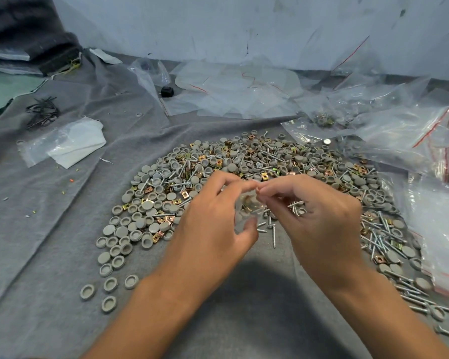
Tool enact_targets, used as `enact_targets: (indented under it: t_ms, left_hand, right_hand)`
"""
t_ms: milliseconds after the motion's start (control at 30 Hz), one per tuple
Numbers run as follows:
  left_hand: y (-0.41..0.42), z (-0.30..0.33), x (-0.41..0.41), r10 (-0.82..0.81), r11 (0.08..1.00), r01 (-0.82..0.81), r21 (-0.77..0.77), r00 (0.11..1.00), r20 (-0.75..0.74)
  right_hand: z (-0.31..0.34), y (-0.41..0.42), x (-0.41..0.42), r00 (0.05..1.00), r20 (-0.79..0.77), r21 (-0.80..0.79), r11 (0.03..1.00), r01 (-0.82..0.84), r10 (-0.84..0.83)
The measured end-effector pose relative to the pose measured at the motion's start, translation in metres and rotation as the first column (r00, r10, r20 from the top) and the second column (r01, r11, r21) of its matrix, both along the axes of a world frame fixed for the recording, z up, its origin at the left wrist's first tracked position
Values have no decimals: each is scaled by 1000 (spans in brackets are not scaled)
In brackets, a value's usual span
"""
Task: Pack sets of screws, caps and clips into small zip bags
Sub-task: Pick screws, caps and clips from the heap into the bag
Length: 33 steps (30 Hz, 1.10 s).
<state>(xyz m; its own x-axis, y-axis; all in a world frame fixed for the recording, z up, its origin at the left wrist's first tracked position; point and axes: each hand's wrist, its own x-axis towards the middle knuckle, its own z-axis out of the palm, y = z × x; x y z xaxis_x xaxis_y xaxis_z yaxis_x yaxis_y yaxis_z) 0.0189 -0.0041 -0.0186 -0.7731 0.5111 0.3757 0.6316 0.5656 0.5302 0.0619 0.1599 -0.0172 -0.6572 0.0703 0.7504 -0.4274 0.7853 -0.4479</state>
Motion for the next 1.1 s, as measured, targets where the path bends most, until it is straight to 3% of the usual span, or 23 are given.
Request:
enact_targets:
  t_ms: [167,233,300,367,467,533,1100]
  left_hand:
    - [-1,1,-1,12,1000,-12,15,1000,9]
    - [-1,1,0,6,1000,-6,12,1000,9]
    - [-2,1,0,3,1000,-3,15,1000,9]
    - [-3,1,0,6,1000,-6,18,1000,9]
    - [-3,2,-1,6,1000,-6,25,1000,4]
    - [-4,2,-1,8,1000,-8,30,1000,3]
    - [-9,8,0,42,998,-41,40,999,-34]
  right_hand:
    - [4,18,-2,1000,0,-220,975,8,-8]
    - [7,38,-4,995,67,-309,947,85,-67]
    - [4,60,-5,953,254,-224,948,226,-167]
    - [-3,76,-6,827,516,-38,958,283,-224]
    - [-15,79,-8,586,767,219,965,148,-264]
    - [-19,77,-9,549,788,271,958,98,-279]
    - [-26,84,-7,594,760,301,953,35,-262]
